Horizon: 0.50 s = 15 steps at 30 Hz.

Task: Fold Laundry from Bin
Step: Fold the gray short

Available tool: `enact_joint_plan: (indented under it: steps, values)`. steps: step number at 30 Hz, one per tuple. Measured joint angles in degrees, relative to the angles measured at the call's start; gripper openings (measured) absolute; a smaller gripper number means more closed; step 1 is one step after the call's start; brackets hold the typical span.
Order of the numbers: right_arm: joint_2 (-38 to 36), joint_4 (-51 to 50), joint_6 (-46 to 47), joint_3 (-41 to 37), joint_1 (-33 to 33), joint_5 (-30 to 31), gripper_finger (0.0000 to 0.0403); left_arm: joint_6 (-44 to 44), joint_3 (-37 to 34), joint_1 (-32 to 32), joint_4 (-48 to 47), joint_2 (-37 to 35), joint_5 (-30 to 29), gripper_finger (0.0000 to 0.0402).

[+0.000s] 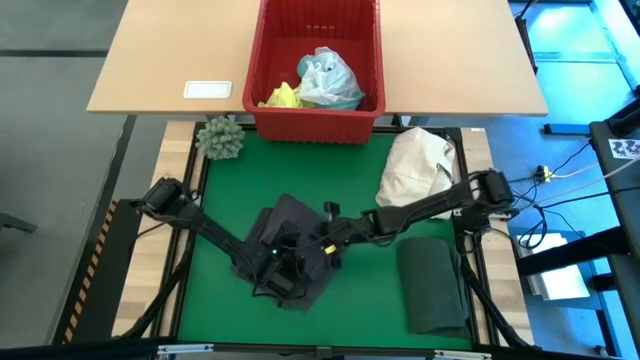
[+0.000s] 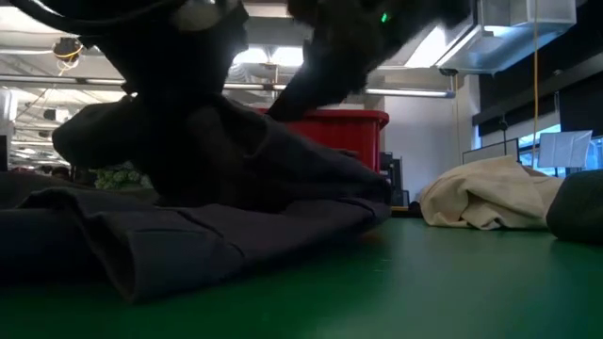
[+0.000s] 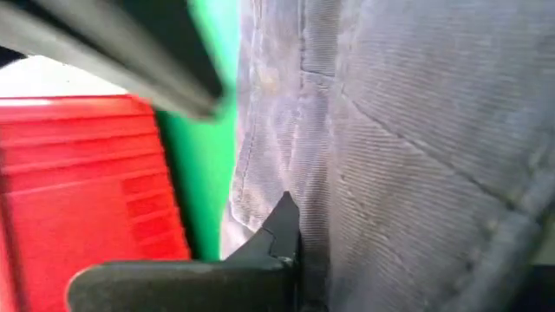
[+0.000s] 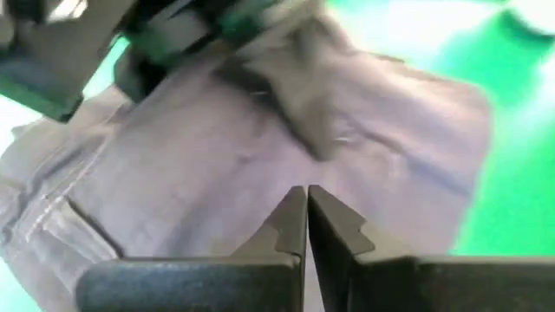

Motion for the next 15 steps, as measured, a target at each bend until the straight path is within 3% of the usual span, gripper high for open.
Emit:
enact_joint_plan:
  steps: [7,15]
  values:
    - [-6.14,-4.39,0.46,0.04,5.13,10.88,0.0017,-1.06,7.07,-2.35,-9.71,-0.35,-5.23,0.0018]
    - [-6.88,-3.41,-2.44,0.0,12.18,12.16,0.0017,-4.6,17.4,-4.17,-23.05,-0.5,-8.88,0.0018]
